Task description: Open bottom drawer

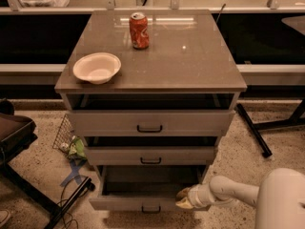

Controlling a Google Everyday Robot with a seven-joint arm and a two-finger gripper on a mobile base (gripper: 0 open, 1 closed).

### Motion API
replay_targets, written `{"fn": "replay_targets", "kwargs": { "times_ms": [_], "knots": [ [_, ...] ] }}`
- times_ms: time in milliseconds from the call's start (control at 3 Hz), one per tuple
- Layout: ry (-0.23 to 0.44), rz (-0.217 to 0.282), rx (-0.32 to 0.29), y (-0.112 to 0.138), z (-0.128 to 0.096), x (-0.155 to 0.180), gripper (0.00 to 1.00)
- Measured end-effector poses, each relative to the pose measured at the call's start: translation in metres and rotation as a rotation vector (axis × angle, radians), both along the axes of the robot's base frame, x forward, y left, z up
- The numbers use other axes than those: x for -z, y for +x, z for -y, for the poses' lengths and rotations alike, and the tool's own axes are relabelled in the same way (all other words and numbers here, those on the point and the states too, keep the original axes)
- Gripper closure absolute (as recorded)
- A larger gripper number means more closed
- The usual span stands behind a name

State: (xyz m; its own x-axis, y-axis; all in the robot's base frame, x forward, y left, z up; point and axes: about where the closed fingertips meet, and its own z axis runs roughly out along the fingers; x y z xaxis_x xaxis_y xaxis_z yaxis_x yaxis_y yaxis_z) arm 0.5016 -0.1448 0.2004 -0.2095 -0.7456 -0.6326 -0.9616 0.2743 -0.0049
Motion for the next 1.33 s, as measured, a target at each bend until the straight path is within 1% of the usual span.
{"fn": "replay_targets", "kwargs": {
  "times_ms": [333,667,1000,1333],
  "knots": [
    [-0.002,-0.024,-0.002,-0.019,0.005,-0.005,1.00],
    [-0.002,-0.024,-0.002,-0.019,0.004,-0.006,1.00],
    [-0.004,-0.039,-0.010,-0.038,0.008,-0.013,1.00],
    [-0.007,-0.073,-0.035,-0.089,0.019,-0.035,1.00]
  ]
}}
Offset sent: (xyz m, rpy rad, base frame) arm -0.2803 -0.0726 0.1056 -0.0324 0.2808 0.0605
